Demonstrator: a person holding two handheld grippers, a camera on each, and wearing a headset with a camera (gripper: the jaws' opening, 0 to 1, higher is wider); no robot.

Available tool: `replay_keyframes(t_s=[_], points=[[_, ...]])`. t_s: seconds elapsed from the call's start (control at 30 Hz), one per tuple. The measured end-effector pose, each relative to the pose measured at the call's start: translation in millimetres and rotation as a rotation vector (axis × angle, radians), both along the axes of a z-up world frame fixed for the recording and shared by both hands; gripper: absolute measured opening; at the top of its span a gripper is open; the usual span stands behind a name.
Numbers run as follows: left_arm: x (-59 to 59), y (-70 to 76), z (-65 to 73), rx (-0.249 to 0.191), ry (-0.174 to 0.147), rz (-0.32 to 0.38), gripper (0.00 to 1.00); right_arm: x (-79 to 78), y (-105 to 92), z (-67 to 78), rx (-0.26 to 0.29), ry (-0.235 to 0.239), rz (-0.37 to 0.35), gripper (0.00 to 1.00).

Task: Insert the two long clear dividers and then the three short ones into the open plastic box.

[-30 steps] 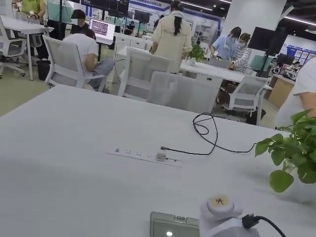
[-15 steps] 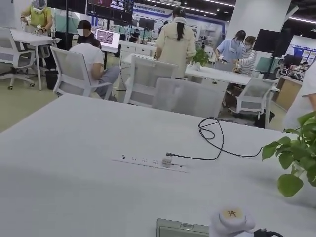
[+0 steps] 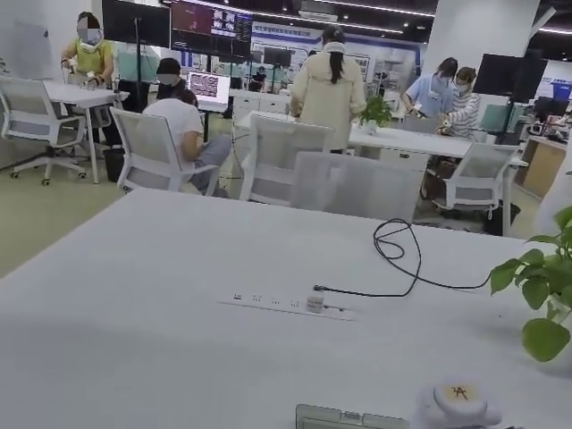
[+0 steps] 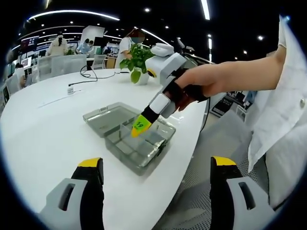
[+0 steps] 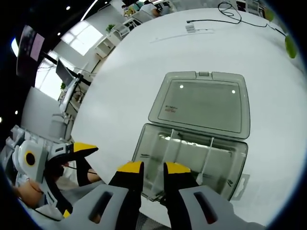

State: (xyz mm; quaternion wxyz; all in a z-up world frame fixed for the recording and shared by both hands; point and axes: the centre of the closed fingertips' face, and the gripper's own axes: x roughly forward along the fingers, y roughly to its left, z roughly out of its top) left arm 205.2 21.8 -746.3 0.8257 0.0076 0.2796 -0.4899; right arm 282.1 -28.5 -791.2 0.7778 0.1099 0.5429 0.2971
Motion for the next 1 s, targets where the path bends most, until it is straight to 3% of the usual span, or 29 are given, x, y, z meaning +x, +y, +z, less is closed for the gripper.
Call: replay_keyframes(t_s=[0.37, 0.57, 0.87, 1.0], points=[[-2.0, -0.4, 3.6, 0.011, -0.004, 0.038, 0.94, -2.7, -8.7, 33.6, 0.094, -0.079, 0.068, 0.23], [-3.0, -0.2, 3.6, 0.025, -0.003, 0.054, 0.94, -8.3, -24.4, 51.9, 0.126, -0.110, 0.124, 0.26], [-2.0, -1.5, 7.1, 0.032, -0.008, 0.076, 0.94, -11.0, -75.7, 61.0, 0.076, -0.187, 0.230, 0.32], [-1.8, -3.5, 6.7, 0.034, -0.008, 0.076, 0.94, -14.0, -101.6, 56.5, 0.003, -0.249, 0.340, 0.38]])
